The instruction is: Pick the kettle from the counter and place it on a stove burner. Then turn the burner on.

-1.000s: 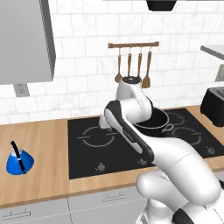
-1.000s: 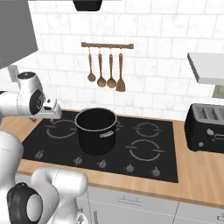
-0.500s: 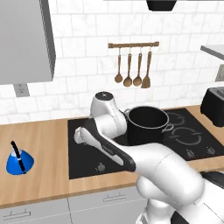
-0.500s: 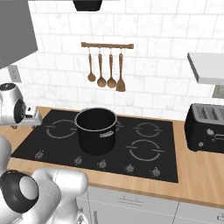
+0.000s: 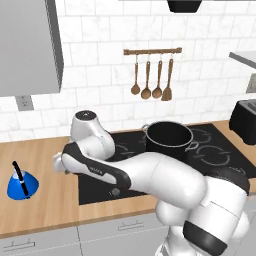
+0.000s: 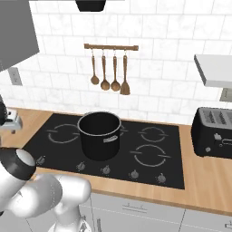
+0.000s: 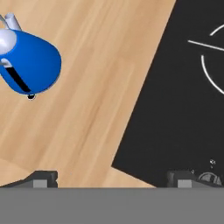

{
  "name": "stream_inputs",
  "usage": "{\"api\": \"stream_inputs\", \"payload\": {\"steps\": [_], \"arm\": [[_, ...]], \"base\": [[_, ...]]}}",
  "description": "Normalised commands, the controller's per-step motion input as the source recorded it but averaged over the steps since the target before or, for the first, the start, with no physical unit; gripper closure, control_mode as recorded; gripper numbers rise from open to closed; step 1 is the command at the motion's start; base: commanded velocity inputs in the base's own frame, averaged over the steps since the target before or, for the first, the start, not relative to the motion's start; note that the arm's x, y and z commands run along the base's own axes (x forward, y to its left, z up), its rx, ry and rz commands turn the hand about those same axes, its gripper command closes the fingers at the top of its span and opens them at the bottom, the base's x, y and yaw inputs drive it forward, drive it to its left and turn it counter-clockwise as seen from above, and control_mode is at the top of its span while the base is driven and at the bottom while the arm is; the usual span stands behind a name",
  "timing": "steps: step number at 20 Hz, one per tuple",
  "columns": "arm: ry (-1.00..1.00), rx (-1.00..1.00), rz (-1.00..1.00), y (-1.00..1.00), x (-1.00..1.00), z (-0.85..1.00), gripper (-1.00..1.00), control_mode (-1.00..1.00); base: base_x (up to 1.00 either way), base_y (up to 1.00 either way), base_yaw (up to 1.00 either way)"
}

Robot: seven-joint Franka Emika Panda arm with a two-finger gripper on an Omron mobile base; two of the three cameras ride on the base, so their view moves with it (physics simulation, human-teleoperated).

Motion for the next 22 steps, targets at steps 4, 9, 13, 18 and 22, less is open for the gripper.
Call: {"api": "stream_inputs", "payload": {"steps": [4, 9, 13, 18, 22], "arm": [[0.02, 0.0, 0.04, 1.0, 0.0, 0.0, -1.0, -1.0], [0.0, 0.0, 0.0, 0.9, 0.0, 0.0, -1.0, -1.0], [0.0, 0.0, 0.0, 0.64, 0.0, 0.0, -1.0, -1.0], [-0.05, 0.0, -0.11, 0.57, 0.02, 0.0, -1.0, -1.0], [-0.03, 0.0, -0.19, 0.53, 0.17, 0.0, -1.0, -1.0]], "base": [[0.0, 0.0, 0.0], [0.0, 0.0, 0.0], [0.0, 0.0, 0.0], [0.0, 0.0, 0.0], [0.0, 0.0, 0.0]]}}
